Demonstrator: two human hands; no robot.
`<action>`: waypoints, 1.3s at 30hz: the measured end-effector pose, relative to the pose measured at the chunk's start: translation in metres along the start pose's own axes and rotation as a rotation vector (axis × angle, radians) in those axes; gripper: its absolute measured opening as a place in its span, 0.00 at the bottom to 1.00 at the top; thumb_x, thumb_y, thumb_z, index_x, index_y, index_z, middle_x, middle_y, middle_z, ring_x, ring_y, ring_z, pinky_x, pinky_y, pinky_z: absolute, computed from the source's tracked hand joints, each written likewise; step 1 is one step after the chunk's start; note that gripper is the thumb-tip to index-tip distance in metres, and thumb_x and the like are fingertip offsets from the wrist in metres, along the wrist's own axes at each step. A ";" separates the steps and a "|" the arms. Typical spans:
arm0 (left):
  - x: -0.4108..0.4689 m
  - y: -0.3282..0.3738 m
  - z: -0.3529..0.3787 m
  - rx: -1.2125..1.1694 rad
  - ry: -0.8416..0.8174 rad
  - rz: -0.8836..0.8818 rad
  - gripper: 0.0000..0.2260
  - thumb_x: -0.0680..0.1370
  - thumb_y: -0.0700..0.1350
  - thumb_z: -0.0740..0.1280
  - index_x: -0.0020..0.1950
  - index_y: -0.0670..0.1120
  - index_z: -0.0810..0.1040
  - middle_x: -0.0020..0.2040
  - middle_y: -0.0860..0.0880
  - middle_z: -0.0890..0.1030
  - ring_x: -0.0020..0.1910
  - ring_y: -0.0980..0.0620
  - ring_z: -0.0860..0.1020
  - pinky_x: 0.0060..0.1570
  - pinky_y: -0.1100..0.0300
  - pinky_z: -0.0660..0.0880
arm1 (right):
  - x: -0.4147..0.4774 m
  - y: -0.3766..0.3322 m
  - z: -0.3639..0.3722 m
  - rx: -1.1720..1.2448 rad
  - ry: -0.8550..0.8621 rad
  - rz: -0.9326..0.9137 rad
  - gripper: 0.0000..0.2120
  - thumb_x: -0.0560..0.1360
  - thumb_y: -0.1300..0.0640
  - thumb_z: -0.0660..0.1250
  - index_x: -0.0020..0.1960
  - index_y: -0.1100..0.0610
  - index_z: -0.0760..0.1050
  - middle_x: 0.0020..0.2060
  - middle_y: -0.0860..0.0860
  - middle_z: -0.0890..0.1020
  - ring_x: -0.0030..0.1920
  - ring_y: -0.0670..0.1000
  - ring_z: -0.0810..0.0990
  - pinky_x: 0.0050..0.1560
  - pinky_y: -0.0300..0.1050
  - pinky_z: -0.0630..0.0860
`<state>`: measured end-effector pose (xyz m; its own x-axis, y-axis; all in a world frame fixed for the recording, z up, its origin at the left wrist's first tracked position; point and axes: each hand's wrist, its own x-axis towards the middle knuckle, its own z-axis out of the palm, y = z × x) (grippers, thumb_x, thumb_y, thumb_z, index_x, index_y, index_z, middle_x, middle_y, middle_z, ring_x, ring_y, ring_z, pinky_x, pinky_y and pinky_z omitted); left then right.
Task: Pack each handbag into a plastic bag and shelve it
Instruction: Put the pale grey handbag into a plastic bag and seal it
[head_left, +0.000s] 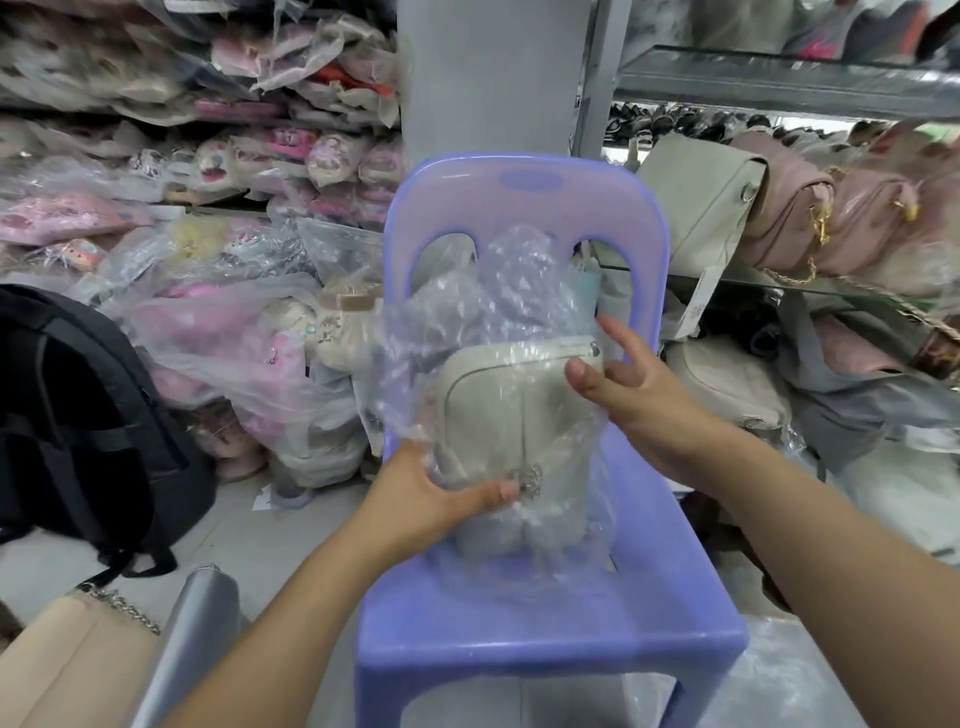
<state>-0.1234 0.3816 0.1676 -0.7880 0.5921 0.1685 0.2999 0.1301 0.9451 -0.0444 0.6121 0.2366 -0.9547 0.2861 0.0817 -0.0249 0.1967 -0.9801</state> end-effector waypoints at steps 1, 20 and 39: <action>-0.004 -0.005 0.000 0.038 -0.046 -0.029 0.21 0.67 0.48 0.82 0.57 0.47 0.81 0.44 0.60 0.86 0.45 0.63 0.84 0.48 0.65 0.80 | 0.002 0.002 0.001 -0.028 0.007 -0.008 0.50 0.64 0.40 0.81 0.79 0.43 0.60 0.64 0.48 0.82 0.64 0.47 0.81 0.61 0.43 0.79; 0.015 0.008 0.016 -0.274 0.225 -0.027 0.24 0.65 0.61 0.76 0.54 0.52 0.76 0.43 0.59 0.85 0.43 0.64 0.83 0.42 0.69 0.77 | -0.012 0.051 -0.007 -0.655 -0.172 0.258 0.34 0.63 0.41 0.83 0.64 0.42 0.73 0.59 0.40 0.80 0.60 0.42 0.78 0.65 0.43 0.73; 0.038 0.067 0.014 -0.127 0.279 -0.211 0.32 0.71 0.67 0.69 0.67 0.50 0.67 0.53 0.52 0.79 0.53 0.47 0.80 0.51 0.52 0.76 | 0.007 -0.014 0.006 -0.137 0.174 0.248 0.30 0.77 0.32 0.62 0.70 0.49 0.67 0.58 0.50 0.81 0.45 0.54 0.82 0.31 0.40 0.74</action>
<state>-0.1255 0.4236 0.2332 -0.9471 0.3204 0.0194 0.0597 0.1164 0.9914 -0.0520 0.6060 0.2494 -0.8614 0.4946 -0.1154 0.2537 0.2222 -0.9414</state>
